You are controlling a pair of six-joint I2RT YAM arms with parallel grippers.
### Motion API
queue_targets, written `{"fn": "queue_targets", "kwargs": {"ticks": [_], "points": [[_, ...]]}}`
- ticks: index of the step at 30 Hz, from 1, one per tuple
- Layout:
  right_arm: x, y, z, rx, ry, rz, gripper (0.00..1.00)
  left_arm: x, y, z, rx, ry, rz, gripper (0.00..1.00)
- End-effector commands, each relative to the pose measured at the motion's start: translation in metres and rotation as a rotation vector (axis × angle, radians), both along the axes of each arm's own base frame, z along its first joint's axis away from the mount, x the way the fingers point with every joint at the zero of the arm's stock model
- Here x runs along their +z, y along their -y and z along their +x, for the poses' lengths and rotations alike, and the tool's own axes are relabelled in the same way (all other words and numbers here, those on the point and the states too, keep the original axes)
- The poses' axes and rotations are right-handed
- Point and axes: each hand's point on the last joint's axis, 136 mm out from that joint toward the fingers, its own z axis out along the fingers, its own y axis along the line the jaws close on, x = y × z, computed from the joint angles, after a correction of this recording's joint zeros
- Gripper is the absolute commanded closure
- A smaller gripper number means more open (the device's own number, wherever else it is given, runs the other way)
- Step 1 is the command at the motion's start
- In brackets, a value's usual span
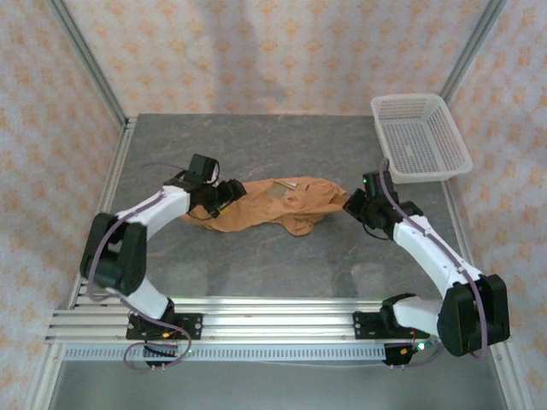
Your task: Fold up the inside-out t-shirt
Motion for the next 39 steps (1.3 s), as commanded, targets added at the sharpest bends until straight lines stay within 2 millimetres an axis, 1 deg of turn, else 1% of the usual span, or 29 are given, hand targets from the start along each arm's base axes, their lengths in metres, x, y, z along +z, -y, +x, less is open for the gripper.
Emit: {"fn": "queue_targets", "kwargs": {"ticks": [1,2,4,6,7,8,11,12,16,19,22,24,27,31,32,33,35,36,37,38,39], "points": [[0.029,0.038,0.009,-0.132,0.062,-0.076,1.0,0.035,-0.039,-0.015,0.02,0.047,0.163,0.33],[0.034,0.044,0.01,-0.152,0.07,-0.069,1.0,0.039,-0.046,-0.02,0.027,0.049,0.187,0.36],[0.041,0.054,0.013,-0.182,0.076,-0.044,1.0,0.038,-0.061,-0.033,0.042,0.036,0.228,0.48],[0.045,0.055,0.017,-0.184,0.077,-0.024,1.0,0.03,-0.067,-0.045,0.046,0.014,0.242,0.57],[0.046,0.053,0.019,-0.177,0.075,-0.015,1.0,0.025,-0.068,-0.052,0.046,0.001,0.239,0.6],[0.047,0.052,0.021,-0.172,0.075,-0.007,1.0,0.021,-0.066,-0.056,0.047,-0.006,0.226,0.6],[0.048,0.046,0.025,-0.161,0.079,0.022,1.0,0.0,-0.057,-0.072,0.052,-0.032,0.146,0.6],[0.042,0.045,0.028,-0.158,0.06,0.024,1.0,-0.008,-0.053,-0.077,0.053,-0.042,0.118,0.59],[0.041,0.042,0.034,-0.148,0.053,0.035,1.0,-0.031,-0.045,-0.095,0.045,-0.08,0.082,0.53],[0.042,0.04,0.037,-0.143,0.054,0.041,1.0,-0.042,-0.041,-0.104,0.03,-0.102,0.089,0.47],[0.043,0.038,0.039,-0.139,0.058,0.052,1.0,-0.054,-0.04,-0.106,0.029,-0.122,0.097,0.44],[0.044,0.036,0.04,-0.135,0.06,0.062,1.0,-0.059,-0.04,-0.102,0.034,-0.128,0.106,0.41],[0.044,0.034,0.039,-0.127,0.059,0.07,1.0,-0.064,-0.04,-0.089,0.047,-0.119,0.117,0.39],[0.044,0.032,0.038,-0.116,0.054,0.079,1.0,-0.064,-0.039,-0.066,0.056,-0.099,0.133,0.41],[0.043,0.032,0.038,-0.114,0.053,0.081,1.0,-0.066,-0.039,-0.063,0.056,-0.101,0.139,0.43],[0.043,0.031,0.038,-0.111,0.051,0.084,1.0,-0.067,-0.039,-0.058,0.053,-0.101,0.143,0.47],[0.042,0.03,0.038,-0.106,0.048,0.087,1.0,-0.069,-0.037,-0.052,0.05,-0.111,0.143,0.64],[0.041,0.029,0.038,-0.102,0.047,0.088,1.0,-0.068,-0.036,-0.05,0.049,-0.11,0.141,0.77],[0.041,0.028,0.039,-0.096,0.044,0.089,1.0,-0.064,-0.036,-0.048,0.05,-0.108,0.143,0.86],[0.042,0.028,0.039,-0.092,0.043,0.087,1.0,-0.059,-0.037,-0.047,0.051,-0.103,0.149,0.94],[0.043,0.028,0.04,-0.087,0.043,0.084,1.0,-0.05,-0.038,-0.044,0.05,-0.09,0.16,1.0]]}}
